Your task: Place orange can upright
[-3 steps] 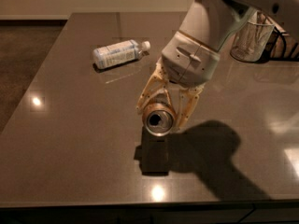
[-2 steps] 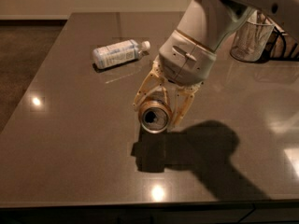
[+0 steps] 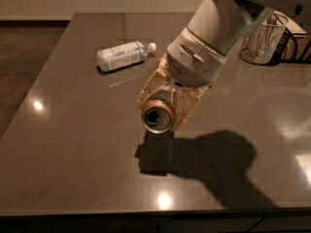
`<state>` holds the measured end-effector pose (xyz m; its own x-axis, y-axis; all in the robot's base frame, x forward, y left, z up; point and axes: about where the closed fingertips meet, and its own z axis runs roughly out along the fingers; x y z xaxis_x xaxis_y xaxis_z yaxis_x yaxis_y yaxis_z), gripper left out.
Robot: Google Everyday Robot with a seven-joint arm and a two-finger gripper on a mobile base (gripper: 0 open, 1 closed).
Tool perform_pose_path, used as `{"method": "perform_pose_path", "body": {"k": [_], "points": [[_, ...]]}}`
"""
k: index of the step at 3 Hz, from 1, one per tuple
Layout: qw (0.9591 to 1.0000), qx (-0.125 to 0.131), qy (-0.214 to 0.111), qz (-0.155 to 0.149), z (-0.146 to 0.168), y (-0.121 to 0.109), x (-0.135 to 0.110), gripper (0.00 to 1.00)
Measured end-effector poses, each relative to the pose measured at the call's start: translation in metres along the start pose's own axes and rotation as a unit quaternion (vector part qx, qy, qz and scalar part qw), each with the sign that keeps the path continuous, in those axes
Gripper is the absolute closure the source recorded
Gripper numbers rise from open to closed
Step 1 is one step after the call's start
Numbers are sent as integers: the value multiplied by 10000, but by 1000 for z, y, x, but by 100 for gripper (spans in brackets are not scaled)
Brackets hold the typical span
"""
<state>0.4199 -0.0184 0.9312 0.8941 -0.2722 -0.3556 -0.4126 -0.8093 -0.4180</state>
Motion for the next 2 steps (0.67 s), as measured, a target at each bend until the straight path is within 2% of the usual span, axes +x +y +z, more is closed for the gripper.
{"method": "perform_pose_path", "body": {"k": [1,2], "points": [[9942,526,418,841,-11,-1,0,100],[9829,876,546,1522,-18,4,3,100]]}}
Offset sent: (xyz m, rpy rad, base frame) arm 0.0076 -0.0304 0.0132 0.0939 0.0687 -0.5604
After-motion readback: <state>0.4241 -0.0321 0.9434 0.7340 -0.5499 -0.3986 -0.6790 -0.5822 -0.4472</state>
